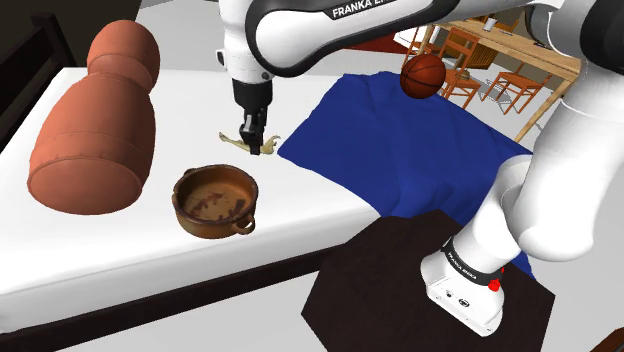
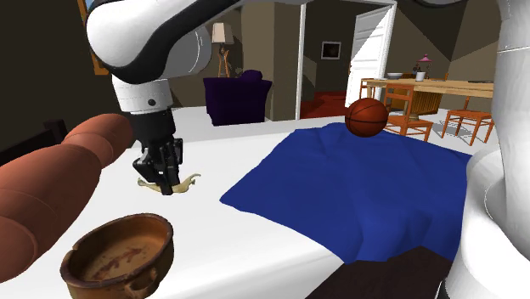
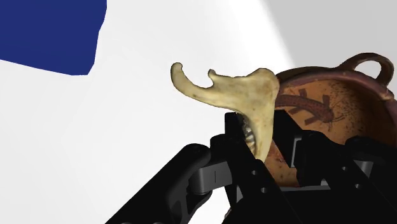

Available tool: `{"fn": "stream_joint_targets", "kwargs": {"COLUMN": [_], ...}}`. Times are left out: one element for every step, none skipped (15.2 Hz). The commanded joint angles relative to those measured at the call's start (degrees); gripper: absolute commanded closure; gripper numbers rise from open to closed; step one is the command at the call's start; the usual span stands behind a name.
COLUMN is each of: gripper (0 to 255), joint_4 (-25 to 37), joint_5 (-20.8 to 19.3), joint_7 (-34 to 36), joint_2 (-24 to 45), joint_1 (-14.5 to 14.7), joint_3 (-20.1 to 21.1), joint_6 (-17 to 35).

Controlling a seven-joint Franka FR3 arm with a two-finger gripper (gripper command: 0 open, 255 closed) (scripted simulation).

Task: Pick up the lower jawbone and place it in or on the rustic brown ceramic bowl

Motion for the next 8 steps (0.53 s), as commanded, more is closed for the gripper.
{"fn": "stream_joint_targets", "kwargs": {"gripper": [255, 255, 255, 255, 255, 255, 255, 255], "joint_4": [2.09, 3.26, 4.52, 5.85, 7.27, 8.77, 10.36, 12.27], "joint_5": [-0.26, -0.41, -0.58, -0.77, -0.97, -1.19, -1.42, -1.71], "joint_7": [2.50, 3.75, 5.00, 6.23, 7.45, 8.65, 9.85, 11.17], "joint_2": [1.50, 2.31, 3.16, 4.08, 5.04, 6.06, 7.13, 8.41], "joint_1": [1.50, 2.30, 3.12, 3.94, 4.79, 5.65, 6.52, 7.53], "joint_3": [0.92, 1.38, 1.81, 2.24, 2.64, 3.01, 3.38, 3.76], "joint_6": [-0.74, -1.20, -1.67, -2.18, -2.71, -3.28, -3.88, -4.61]}}
